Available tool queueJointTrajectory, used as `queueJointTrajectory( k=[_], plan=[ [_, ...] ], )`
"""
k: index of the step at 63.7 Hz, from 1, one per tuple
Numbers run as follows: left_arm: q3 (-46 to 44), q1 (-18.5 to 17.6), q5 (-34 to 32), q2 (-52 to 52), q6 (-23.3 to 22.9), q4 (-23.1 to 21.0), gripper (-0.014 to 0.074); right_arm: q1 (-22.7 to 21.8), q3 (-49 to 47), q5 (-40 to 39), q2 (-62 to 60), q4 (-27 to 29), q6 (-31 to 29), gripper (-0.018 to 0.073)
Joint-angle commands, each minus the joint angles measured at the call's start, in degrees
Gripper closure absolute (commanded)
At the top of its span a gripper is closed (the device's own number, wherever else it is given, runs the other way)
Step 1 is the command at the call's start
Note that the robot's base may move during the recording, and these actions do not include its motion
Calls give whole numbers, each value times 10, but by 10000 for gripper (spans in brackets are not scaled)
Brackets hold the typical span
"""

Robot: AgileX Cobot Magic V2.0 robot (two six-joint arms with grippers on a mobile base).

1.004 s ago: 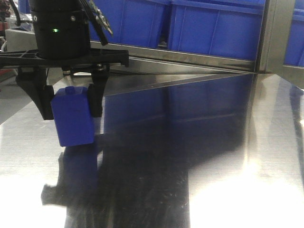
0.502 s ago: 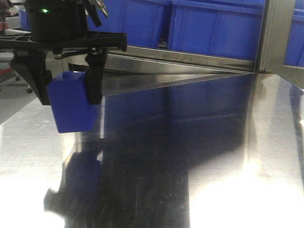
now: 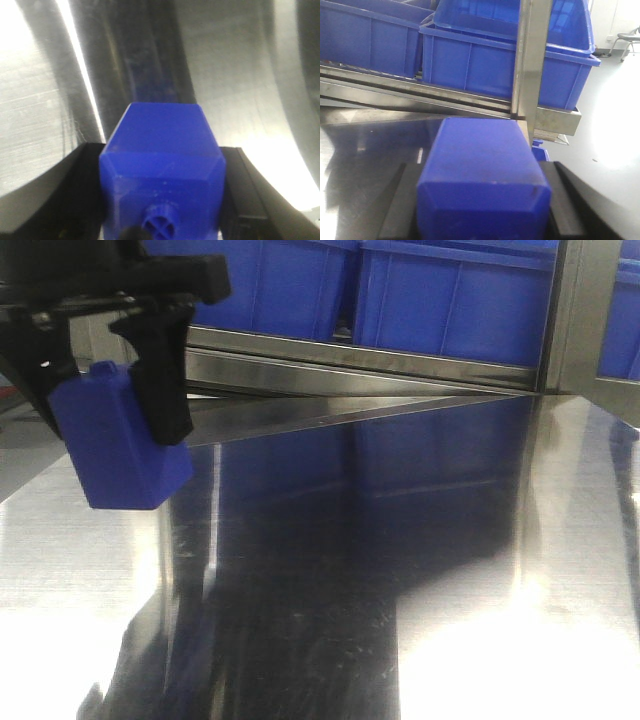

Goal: Pick and sort blue part to right shelf
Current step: 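Lift the blue bottle off the table with the left gripper, then back the base away from the table holding both bottles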

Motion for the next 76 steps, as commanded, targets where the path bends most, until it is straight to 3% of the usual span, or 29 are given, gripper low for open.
queueJointTrajectory(
  k=[1,15,24,44,61,76],
  plan=[
    [5,2,-32,-53,26,-9,210,-3,-17,-51,4,-5,-4,163],
    [72,16,-138,-139,94,-16,210,-3,-17,-51,4,-5,-4,163],
    [144,39,-230,-211,163,-30,210,-3,-17,-51,4,-5,-4,163],
    [325,136,-448,-396,179,-36,210,-3,-17,-51,4,-5,-4,163],
    [411,230,-493,-532,179,-32,210,-3,-17,-51,4,-5,-4,163],
    [442,276,-495,-645,179,-32,210,-3,-17,-51,4,-5,-4,163]
  ],
)
